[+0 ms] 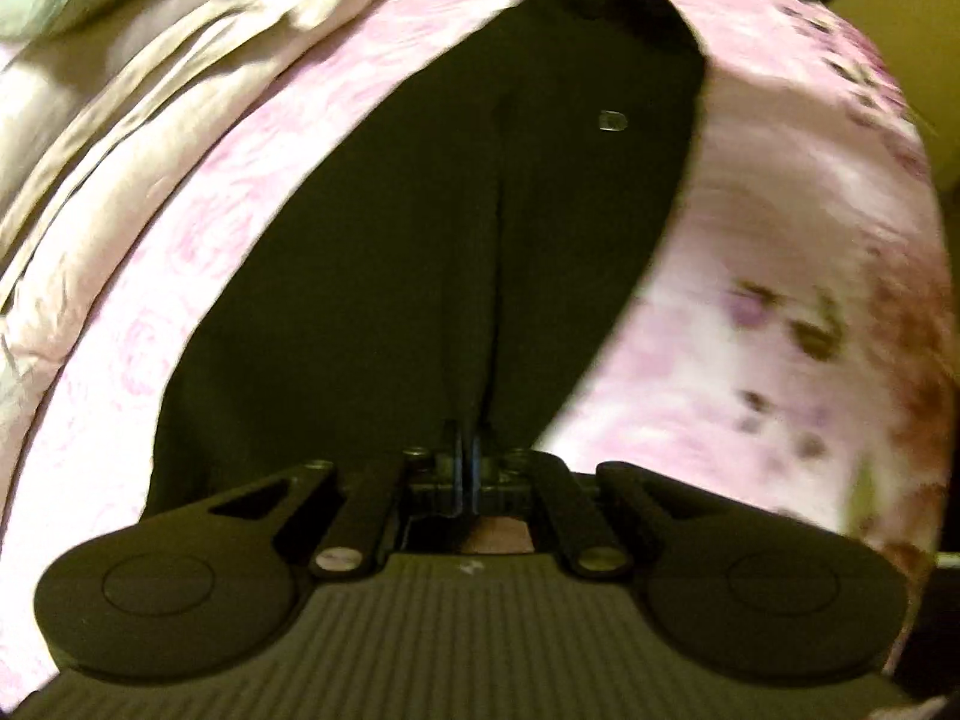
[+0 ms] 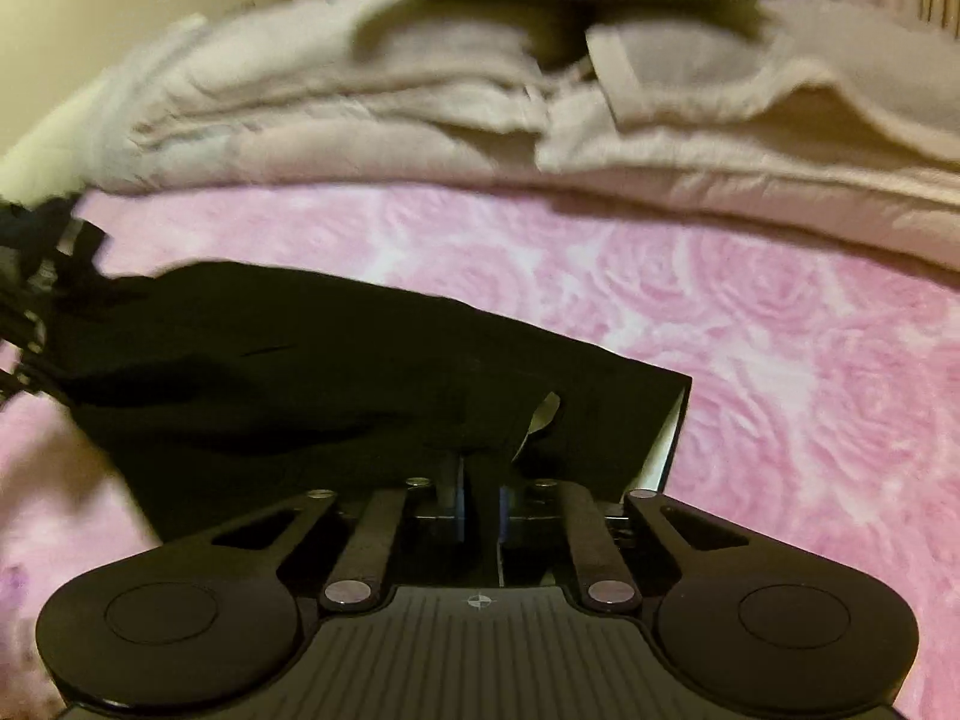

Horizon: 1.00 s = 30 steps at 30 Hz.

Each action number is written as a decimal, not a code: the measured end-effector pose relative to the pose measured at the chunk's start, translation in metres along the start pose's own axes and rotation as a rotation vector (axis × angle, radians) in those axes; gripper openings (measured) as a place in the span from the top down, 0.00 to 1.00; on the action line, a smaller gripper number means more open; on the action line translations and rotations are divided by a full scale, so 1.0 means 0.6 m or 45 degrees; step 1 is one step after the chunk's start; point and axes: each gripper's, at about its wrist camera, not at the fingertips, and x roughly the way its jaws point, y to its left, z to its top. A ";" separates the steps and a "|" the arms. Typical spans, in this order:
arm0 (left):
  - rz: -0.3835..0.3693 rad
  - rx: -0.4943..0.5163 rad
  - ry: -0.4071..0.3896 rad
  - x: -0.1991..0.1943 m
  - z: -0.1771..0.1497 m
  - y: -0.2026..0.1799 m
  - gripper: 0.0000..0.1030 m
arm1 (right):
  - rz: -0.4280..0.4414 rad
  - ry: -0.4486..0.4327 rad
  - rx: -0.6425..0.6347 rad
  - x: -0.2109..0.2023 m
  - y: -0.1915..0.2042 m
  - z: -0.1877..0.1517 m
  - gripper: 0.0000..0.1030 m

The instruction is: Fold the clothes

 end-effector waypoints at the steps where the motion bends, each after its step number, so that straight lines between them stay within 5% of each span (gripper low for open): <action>1: -0.018 0.012 0.004 -0.014 -0.001 -0.022 1.00 | 0.003 -0.010 -0.006 -0.031 0.012 -0.016 0.94; 6: -0.163 0.065 0.027 -0.054 0.007 -0.156 1.00 | 0.005 -0.004 0.039 -0.176 0.057 -0.126 0.95; 10: -0.336 0.159 0.012 -0.064 0.025 -0.294 1.00 | -0.106 0.063 0.141 -0.254 0.066 -0.231 0.97; 16: -0.417 0.263 0.069 -0.001 0.010 -0.430 0.99 | -0.236 0.159 0.224 -0.288 0.115 -0.354 0.96; 19: -0.440 0.263 0.097 0.004 -0.016 -0.438 0.98 | -0.320 0.247 0.252 -0.280 0.152 -0.391 0.94; 22: -0.440 0.214 0.071 -0.020 -0.037 -0.421 0.92 | -0.392 0.281 0.273 -0.283 0.185 -0.415 0.81; 25: -0.439 0.139 0.025 -0.050 -0.043 -0.391 0.79 | -0.451 0.251 0.300 -0.296 0.204 -0.414 0.38; 30: -0.309 -0.001 -0.060 -0.063 0.002 -0.315 0.64 | -0.416 0.153 0.354 -0.294 0.171 -0.375 0.37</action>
